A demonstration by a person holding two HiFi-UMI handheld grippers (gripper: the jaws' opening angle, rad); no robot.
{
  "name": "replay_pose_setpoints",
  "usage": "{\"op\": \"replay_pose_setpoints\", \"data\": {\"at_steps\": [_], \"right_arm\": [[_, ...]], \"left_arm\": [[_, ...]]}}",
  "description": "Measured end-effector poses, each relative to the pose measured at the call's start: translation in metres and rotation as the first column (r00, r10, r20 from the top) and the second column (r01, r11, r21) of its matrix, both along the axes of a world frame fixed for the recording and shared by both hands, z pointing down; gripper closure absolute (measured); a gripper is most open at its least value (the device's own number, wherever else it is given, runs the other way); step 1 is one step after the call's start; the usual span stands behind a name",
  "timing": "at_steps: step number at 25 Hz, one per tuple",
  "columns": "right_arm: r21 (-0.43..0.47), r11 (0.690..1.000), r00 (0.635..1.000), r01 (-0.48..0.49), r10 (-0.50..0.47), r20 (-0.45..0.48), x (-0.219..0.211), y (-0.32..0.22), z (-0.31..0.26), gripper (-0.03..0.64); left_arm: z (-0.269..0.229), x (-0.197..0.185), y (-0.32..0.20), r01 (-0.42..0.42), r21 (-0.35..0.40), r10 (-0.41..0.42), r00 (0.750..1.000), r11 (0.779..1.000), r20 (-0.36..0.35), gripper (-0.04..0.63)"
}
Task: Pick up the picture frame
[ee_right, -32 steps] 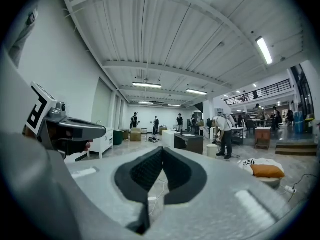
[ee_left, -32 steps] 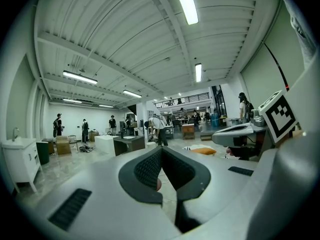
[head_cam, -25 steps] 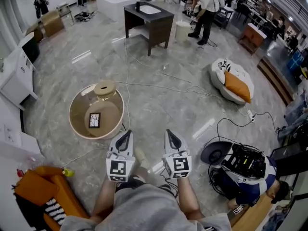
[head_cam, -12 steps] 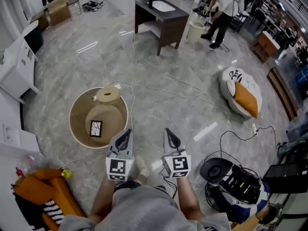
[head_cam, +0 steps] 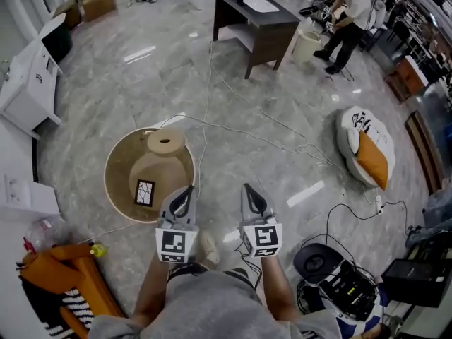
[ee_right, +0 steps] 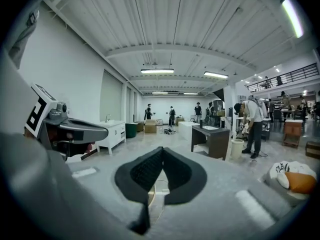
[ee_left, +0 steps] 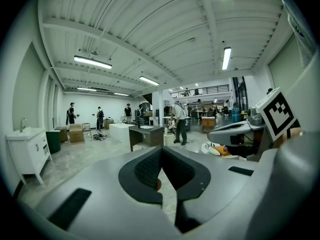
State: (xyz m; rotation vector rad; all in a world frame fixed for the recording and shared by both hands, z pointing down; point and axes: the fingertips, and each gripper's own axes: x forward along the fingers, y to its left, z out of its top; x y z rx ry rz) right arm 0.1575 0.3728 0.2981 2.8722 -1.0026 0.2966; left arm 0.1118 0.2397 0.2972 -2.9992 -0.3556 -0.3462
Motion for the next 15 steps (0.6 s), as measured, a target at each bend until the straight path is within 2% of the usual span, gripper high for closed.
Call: {"op": "replay_pose_setpoints", "data": {"at_steps": [7, 11, 15], "right_arm": [[-0.007, 0.996, 0.996, 0.086, -0.087, -0.014, 0.019, -0.047, -0.006, 0.617], [-0.01, 0.989, 0.989, 0.147, -0.147, -0.026, 0.019, -0.074, -0.013, 0.617], [-0.004, 0.972, 0.971, 0.234, -0.233, -0.051, 0.016, -0.112, -0.022, 0.617]], "left_arm": [[-0.002, 0.017, -0.045, 0.08, -0.002, -0.08, 0.997, 0.997, -0.007, 0.578], [-0.008, 0.01, -0.069, 0.14, -0.008, -0.14, 0.99, 0.99, -0.026, 0.578], [-0.016, -0.006, -0.101, 0.227, -0.012, -0.228, 0.972, 0.974, -0.05, 0.578]]}}
